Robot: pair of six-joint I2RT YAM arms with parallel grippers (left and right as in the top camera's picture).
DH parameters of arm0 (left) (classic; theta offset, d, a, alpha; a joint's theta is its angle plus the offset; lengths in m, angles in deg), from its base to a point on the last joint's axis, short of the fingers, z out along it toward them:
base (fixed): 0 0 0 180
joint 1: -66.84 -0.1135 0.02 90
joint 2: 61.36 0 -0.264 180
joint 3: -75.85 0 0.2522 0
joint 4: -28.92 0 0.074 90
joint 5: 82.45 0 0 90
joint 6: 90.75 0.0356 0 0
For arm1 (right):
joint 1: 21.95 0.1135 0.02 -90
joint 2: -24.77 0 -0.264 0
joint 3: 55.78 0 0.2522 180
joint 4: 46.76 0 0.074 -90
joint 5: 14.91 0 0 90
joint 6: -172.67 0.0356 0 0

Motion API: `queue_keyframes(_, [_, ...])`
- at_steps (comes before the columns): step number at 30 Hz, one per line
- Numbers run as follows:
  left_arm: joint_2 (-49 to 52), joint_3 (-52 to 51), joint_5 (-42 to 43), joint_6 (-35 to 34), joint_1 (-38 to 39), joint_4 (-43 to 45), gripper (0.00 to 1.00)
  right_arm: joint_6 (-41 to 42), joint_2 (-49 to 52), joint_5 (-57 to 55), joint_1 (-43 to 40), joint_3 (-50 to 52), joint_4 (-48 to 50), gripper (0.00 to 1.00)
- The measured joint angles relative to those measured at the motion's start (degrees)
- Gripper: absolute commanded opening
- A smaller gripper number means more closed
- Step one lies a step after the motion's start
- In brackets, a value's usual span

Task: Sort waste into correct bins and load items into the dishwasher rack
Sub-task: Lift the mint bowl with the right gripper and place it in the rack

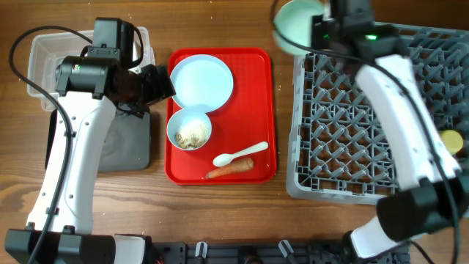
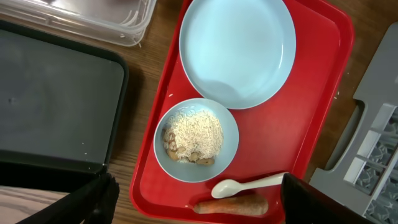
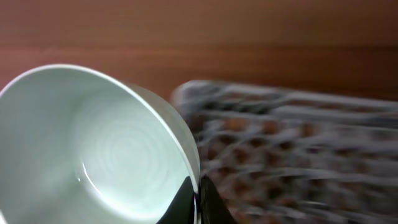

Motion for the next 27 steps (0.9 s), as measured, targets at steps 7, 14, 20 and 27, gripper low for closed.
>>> queue_keyframes(7, [0.0,0.0,0.0,0.0,0.0,0.0,0.85,3.04,-1.4,-29.29,-8.66,1.03,-4.63,0.04])
queue_keyframes(14, [0.0,0.0,0.0,0.0,0.0,0.0,0.85,9.57,2.51,-47.87,-18.43,7.04,-3.28,0.04])
queue_keyframes(20, [0.0,0.0,0.0,0.0,0.0,0.0,0.85,9.75,9.09,-49.79,-25.0,7.34,-1.55,0.04])
queue_keyframes(27, [0.0,0.0,0.02,-0.02,0.0,0.0,0.85,9.86,16.33,-51.1,-25.75,7.34,-0.87,0.04])
